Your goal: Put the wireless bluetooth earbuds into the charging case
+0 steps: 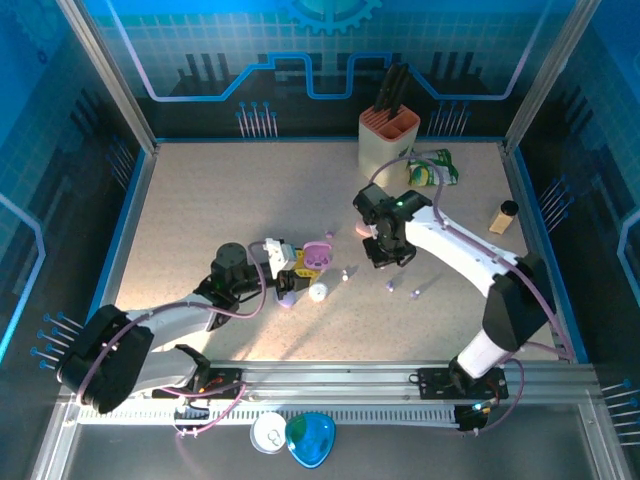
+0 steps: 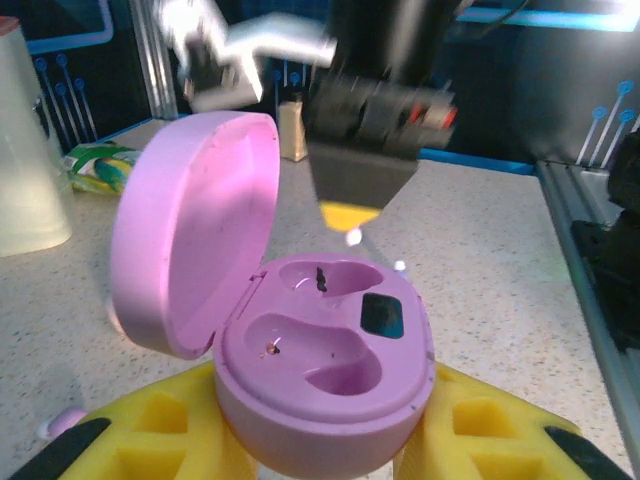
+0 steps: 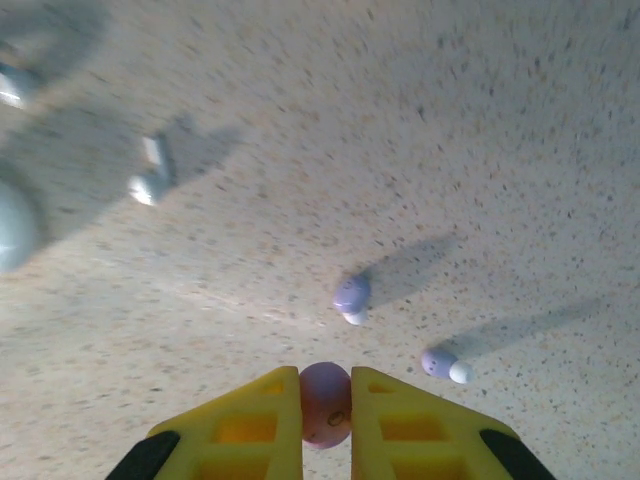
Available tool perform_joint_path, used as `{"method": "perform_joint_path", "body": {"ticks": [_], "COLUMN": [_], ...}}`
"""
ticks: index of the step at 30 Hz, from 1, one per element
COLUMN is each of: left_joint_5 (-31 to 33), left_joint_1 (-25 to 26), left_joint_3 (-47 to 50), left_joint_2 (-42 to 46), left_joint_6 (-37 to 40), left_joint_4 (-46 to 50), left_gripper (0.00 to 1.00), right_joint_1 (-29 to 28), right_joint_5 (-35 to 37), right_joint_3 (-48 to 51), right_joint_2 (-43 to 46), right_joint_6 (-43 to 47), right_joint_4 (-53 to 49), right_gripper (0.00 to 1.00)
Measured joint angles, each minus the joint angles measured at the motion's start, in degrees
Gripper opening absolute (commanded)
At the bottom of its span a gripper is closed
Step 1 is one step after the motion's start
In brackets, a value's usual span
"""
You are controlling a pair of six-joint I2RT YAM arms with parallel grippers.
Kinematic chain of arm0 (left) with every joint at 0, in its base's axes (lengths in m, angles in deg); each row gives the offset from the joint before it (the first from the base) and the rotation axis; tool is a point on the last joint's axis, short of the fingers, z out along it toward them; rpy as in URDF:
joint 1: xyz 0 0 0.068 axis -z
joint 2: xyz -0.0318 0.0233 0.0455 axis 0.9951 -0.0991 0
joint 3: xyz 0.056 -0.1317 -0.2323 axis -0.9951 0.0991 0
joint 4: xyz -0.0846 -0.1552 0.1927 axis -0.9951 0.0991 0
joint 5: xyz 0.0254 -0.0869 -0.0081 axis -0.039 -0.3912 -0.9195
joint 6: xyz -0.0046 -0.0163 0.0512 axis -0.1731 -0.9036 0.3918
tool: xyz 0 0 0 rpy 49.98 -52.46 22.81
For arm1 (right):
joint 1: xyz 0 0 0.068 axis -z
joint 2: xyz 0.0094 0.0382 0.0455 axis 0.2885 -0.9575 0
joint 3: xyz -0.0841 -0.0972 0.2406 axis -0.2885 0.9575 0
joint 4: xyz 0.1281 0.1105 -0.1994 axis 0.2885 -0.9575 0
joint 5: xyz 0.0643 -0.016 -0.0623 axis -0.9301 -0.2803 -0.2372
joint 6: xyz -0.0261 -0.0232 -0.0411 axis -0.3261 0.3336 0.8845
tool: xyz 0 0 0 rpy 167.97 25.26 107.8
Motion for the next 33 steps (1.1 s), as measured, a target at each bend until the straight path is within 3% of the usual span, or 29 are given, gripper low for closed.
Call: {"method": "perform_joint_path", "body": {"ticks": [9, 21, 33], "left_joint_5": [5.92, 8.33, 8.41], "left_joint_1": [0.0, 0.0, 0.0], "left_joint_3": [-2.6, -3.04, -3.08], "left_joint_2": [-5.22, -7.8, -7.8], "left_joint_6": [1.38, 1.2, 1.11], "left_joint_4": [-0.98, -4.37, -4.81], "left_gripper": [0.25, 0.25, 0.25], "right_joint_1": [-6.23, -10.78, -12.33], "right_joint_5": [-2.05, -6.4, -8.22], "right_joint_3": [-8.96, -18.6, -21.68], "right_joint_2": [3.61, -3.3, -9.16], "right_joint_6": [-0.33, -0.28, -0.22], "right_joint_4": [0.85, 3.74, 4.76], "right_gripper": [0.16, 0.16, 0.16]}}
